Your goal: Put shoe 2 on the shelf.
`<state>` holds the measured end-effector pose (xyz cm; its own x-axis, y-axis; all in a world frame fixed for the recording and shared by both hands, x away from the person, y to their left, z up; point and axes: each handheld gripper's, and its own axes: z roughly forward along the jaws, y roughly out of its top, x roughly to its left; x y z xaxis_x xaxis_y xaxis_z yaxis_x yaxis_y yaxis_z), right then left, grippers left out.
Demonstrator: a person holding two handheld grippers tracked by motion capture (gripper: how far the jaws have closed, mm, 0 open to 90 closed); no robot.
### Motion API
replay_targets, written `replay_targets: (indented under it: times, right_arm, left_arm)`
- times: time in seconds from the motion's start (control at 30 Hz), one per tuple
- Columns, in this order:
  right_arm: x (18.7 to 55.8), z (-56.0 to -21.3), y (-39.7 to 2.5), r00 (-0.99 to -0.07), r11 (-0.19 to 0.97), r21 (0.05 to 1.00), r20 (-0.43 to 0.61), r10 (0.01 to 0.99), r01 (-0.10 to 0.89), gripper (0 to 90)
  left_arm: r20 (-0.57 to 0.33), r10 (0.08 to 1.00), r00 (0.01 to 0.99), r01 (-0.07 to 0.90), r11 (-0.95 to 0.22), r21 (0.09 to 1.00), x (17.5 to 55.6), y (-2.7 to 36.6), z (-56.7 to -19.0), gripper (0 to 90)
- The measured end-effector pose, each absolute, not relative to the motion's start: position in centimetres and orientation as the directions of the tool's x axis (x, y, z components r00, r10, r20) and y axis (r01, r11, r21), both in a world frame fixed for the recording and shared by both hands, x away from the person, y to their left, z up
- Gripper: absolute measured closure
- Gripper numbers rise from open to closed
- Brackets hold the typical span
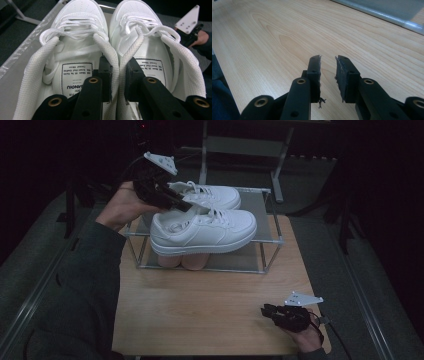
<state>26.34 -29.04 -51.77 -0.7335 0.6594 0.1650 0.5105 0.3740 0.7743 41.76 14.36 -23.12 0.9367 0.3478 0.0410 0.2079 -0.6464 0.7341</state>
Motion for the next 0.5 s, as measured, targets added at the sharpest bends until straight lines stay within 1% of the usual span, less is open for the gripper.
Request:
replay_targets:
  times: [0.07,0.17,0.43,0.5]
  right_arm:
    - [26.3,-51.8,-29.3,-0.729,0.369,0.776,0.165,0.664,0.511,72.8]
    - [26.3,-51.8,-29.3,-0.728,0.368,0.776,0.166,0.665,0.512,72.9]
    - [26.2,-51.7,-29.4,-0.726,0.362,0.778,0.168,0.667,0.513,72.9]
    - [26.3,-51.7,-29.4,-0.725,0.362,0.778,0.169,0.667,0.514,73.0]
  left_arm:
    - [0.026,0.36,0.933,0.222,-0.629,0.745,42.6,14.5,-23.1,79.1]
    - [0.028,0.372,0.928,0.227,-0.624,0.748,43.0,14.5,-23.1,79.0]
    - [0.018,0.415,0.91,0.267,-0.618,0.739,45.0,14.2,-23.5,79.0]
    - [0.029,0.417,0.908,0.264,-0.626,0.734,45.3,13.9,-23.6,79.0]
